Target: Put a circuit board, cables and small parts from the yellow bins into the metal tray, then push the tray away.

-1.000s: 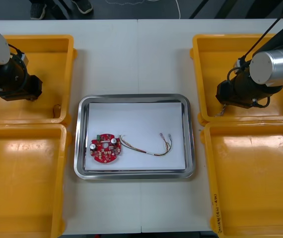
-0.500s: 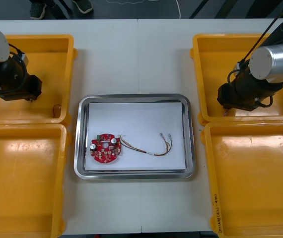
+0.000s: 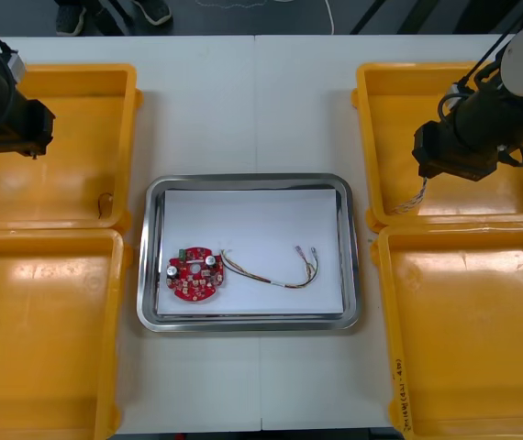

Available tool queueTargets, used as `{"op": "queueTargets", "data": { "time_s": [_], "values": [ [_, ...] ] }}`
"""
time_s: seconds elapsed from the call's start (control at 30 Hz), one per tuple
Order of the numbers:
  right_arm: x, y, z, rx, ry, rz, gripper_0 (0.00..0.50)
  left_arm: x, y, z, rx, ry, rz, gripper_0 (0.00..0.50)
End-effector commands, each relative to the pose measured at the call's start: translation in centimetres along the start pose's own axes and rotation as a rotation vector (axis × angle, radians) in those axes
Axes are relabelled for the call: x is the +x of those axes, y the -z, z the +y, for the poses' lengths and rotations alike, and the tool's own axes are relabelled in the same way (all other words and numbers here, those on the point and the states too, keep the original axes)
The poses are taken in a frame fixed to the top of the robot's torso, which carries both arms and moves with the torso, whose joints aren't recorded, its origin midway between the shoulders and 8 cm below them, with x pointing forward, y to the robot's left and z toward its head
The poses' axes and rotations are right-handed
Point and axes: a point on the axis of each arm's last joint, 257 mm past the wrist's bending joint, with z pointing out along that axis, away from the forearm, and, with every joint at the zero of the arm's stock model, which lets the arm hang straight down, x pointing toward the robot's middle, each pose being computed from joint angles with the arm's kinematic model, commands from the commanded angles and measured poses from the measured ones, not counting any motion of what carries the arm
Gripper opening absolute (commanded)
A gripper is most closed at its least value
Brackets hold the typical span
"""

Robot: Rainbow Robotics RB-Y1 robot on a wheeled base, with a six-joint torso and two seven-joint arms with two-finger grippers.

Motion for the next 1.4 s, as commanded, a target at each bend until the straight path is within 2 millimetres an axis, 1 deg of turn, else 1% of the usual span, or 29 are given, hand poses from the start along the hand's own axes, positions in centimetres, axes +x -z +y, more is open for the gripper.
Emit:
{"op": "queueTargets", "data": {
  "time_s": [0.03,0.13,0.27,0.33,0.37,0.53,0.63,0.67,0.73,0.77,0.83,0.93,1.13,1.27,1.33,1.4],
  "values": [
    [-2.9,4.7,0.5,0.002,0.06,-0.092,0.0,-2.2,5.4,0.7,-0.033,0.152,-0.081,0.0],
    [-2.3,5.4,1.1,0.012,0.113,-0.085,0.0,-2.6,6.6,0.1,-0.026,0.181,-0.116,0.0],
    [-1.3,5.4,1.5,0.04,0.219,-0.063,0.0,-3.1,7.7,-0.9,-0.007,0.2,-0.152,0.0],
    [-0.6,5.5,1.6,0.068,0.286,-0.045,0.0,-3.1,7.9,-2.0,0.0,0.205,-0.163,0.0],
    [-0.4,5.6,1.6,0.073,0.292,-0.04,0.0,-3.1,7.9,-2.2,-0.001,0.208,-0.164,0.0],
    [0.6,6.5,2.3,0.075,0.33,-0.027,0.0,-2.2,7.6,-5.0,0.021,0.213,-0.153,0.0],
    [1.2,6.7,3.2,0.062,0.358,-0.022,0.0,-1.1,7.2,-7.8,0.059,0.205,-0.122,0.0],
    [1.3,6.7,3.3,0.06,0.362,-0.023,0.0,-0.8,7.1,-8.3,0.064,0.202,-0.119,0.0],
    [1.7,6.6,4.1,0.048,0.376,-0.022,0.0,0.1,6.9,-10.0,0.087,0.203,-0.094,0.0],
    [1.7,6.6,4.4,0.046,0.379,-0.024,0.0,0.3,6.8,-10.3,0.092,0.204,-0.088,0.0],
    [2.0,6.5,5.2,0.033,0.391,-0.025,0.0,1.3,6.5,-11.8,0.108,0.203,-0.059,0.0],
    [2.4,6.3,6.2,0.021,0.412,-0.026,0.0,2.4,6.4,-13.4,0.125,0.199,-0.037,0.0],
    [3.5,5.7,8.1,0.026,0.47,-0.026,0.0,4.4,6.0,-15.7,0.142,0.151,0.003,0.0],
    [4.2,5.2,9.1,0.024,0.498,-0.021,0.0,5.7,5.5,-16.4,0.137,0.129,0.015,0.0],
    [4.6,5.1,9.9,0.008,0.509,-0.017,0.0,6.4,5.0,-16.9,0.141,0.13,0.02,0.0],
    [4.9,5.0,10.4,-0.001,0.514,-0.014,0.0,6.7,4.6,-17.3,0.143,0.134,0.016,0.0]
  ]
}}
